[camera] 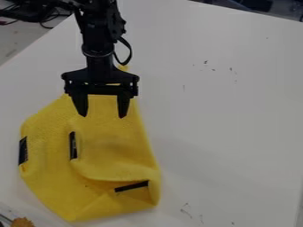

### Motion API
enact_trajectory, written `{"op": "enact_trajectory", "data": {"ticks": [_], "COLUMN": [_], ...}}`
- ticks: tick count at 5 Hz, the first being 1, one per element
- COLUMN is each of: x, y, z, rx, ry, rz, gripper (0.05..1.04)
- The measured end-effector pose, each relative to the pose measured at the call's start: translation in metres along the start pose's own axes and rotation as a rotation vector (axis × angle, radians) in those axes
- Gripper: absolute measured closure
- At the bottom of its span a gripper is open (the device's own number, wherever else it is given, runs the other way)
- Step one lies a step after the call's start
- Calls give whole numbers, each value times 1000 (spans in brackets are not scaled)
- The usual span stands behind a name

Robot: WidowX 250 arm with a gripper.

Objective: Fold the cloth from bottom left to center

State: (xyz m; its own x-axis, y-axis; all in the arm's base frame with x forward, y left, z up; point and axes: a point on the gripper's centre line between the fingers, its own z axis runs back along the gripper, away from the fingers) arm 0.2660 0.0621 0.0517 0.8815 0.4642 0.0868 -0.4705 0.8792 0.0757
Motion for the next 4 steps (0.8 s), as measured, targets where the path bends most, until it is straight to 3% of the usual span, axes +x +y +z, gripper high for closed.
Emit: {"op": "enact_trajectory", "data": {"ticks": [1,2,3,4], "x": [-5,-13,-18,-24], "y": [1,37,71,103], "z": [-7,-4,19,24], "rx": [2,-21,-14,-1], "ry": [26,2,-87,-134], "rz": [-4,90,142,220], "gripper": [82,82,82,82]}}
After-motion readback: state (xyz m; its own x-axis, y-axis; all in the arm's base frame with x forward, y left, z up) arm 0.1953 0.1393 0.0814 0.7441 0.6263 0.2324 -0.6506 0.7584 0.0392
